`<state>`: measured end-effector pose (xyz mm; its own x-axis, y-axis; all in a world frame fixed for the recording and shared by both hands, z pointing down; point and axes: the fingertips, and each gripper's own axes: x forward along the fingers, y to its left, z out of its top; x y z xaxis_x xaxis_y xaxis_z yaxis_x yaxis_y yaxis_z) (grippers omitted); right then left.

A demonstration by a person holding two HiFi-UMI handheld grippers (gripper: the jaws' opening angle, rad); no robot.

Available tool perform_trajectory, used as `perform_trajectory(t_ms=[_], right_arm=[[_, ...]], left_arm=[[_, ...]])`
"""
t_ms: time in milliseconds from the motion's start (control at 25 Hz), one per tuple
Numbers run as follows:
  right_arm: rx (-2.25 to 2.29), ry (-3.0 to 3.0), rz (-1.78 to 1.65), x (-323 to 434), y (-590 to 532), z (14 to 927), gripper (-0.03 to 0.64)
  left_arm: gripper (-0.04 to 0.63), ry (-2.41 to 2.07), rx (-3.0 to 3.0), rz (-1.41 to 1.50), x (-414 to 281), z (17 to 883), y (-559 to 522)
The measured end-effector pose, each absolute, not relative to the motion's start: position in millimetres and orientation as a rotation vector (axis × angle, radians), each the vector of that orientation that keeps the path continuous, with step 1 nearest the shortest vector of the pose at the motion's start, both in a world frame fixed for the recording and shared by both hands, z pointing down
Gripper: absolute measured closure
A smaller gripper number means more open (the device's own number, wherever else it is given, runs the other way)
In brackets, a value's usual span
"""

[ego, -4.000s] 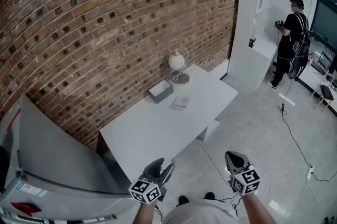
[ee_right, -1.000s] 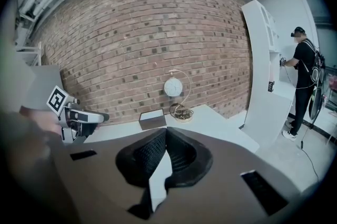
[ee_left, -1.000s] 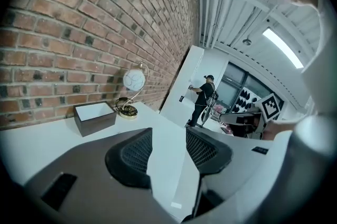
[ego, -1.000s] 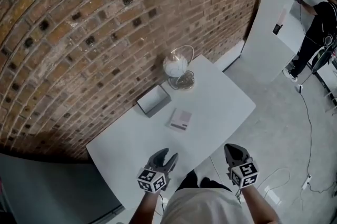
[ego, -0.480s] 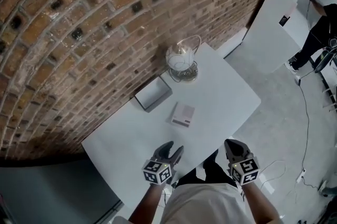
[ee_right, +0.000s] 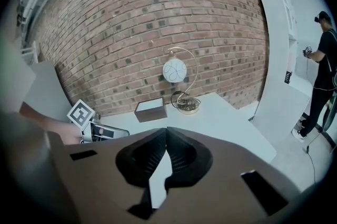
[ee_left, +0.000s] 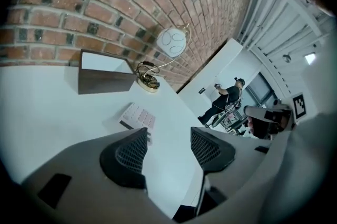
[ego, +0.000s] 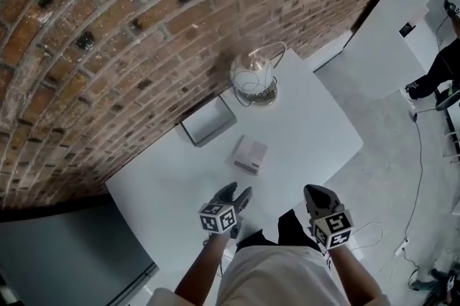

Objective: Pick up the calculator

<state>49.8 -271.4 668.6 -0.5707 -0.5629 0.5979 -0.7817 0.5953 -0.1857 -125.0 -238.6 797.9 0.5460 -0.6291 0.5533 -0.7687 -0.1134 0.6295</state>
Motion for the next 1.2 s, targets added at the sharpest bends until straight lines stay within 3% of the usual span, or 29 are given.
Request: perform_trajectory(t_ms=[640,1200], right_arm=[[0.911,-2.314,0.634,61.0,-319.3,706.8,0.604],[0.835,-2.306,0.676,70.3,-332.0,727.1,0.604]], left_arm=[[0.308,-1.235,1.371,0.002,-125.1,914.6,-286.3],[0.325,-1.181,1.236,-0.224,-118.6,941.1,-315.6]])
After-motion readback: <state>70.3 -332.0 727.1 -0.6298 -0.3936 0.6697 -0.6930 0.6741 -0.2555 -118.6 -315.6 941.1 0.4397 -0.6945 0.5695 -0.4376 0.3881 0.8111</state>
